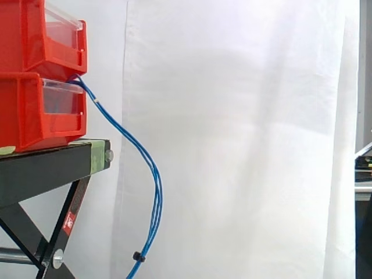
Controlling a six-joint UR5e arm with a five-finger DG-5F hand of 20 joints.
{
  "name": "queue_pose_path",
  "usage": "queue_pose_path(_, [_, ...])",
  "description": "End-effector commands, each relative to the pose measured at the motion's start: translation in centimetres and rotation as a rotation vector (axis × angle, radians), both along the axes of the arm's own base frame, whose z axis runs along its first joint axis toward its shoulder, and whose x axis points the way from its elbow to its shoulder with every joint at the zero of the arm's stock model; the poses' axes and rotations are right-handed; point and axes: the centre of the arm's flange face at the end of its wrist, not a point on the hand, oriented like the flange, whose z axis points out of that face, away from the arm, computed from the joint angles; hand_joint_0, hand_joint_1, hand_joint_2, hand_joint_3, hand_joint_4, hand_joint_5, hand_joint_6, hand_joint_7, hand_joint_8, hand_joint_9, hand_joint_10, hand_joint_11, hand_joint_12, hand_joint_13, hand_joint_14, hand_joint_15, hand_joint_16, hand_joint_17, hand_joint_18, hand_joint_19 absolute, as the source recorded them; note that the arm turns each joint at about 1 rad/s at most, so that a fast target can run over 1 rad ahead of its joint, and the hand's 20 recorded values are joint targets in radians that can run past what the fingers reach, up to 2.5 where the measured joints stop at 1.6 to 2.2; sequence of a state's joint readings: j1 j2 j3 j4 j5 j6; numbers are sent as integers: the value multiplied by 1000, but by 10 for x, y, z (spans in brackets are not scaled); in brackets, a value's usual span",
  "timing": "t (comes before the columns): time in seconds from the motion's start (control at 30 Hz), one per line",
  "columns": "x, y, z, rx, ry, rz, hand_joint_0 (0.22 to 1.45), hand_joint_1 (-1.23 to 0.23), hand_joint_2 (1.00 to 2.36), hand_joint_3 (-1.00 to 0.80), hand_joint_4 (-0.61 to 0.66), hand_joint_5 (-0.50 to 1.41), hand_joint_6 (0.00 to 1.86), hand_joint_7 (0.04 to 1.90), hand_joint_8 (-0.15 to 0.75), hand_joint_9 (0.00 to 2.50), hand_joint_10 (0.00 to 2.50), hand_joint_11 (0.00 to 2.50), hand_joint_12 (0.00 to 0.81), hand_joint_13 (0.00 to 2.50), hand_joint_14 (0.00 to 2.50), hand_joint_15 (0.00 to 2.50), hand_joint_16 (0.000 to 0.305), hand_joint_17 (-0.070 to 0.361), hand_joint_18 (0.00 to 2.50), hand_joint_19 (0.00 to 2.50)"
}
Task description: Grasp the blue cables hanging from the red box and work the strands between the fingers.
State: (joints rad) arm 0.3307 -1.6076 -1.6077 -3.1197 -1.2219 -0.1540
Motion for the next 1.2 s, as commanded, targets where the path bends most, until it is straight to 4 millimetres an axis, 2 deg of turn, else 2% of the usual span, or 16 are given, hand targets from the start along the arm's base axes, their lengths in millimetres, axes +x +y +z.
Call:
queue_pose_path(0.0, [-1, -5, -1, 14, 9, -9, 688, -415, 1000, -1000, 188, -380, 7, 712, 267, 0, 2, 47, 351, 0, 2, 136, 70, 158, 0, 0])
queue_pose_path(0.67, [-4, -24, -4, 1, 36, -15, 705, -430, 1000, -1000, 197, -355, 7, 718, 277, 10, 1, 74, 352, 0, 3, 143, 68, 154, 0, 27])
queue_pose_path(0.87, [-9, -28, -29, 6, 58, -19, 706, -432, 1000, -1000, 198, -353, 7, 718, 277, 15, 1, 82, 351, 0, 3, 140, 68, 153, 0, 19])
queue_pose_path(1.17, [-4, -27, -28, 15, 14, -23, 711, -437, 1000, -1000, 203, -347, 7, 719, 278, 19, 0, 84, 351, 0, 3, 149, 68, 152, 0, 21])
